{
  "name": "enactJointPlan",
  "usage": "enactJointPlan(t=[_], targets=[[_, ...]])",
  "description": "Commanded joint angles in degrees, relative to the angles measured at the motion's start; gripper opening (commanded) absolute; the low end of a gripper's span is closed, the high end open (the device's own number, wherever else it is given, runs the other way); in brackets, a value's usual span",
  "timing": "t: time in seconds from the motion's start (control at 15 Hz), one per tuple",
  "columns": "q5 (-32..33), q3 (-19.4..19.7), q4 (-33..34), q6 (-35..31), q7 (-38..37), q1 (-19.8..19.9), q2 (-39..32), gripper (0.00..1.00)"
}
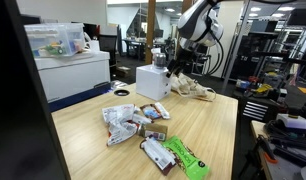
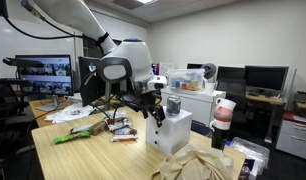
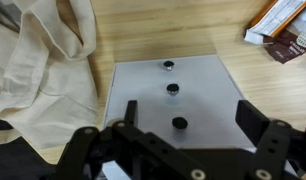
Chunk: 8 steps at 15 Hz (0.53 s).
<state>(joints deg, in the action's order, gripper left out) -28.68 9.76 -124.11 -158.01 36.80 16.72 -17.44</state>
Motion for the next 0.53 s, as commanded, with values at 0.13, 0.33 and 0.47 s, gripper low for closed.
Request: enactJointPlan(t=[0.13, 0.33, 0.47], targets=[[-1.3, -1.1, 2.7, 1.1, 3.0, 2.1, -2.5, 1.00], [-1.0, -1.3, 3.9, 1.2, 3.1, 2.3, -3.4, 1.00], [-0.7, -1.5, 4.7, 1.4, 3.2, 2.4, -4.0, 1.00]])
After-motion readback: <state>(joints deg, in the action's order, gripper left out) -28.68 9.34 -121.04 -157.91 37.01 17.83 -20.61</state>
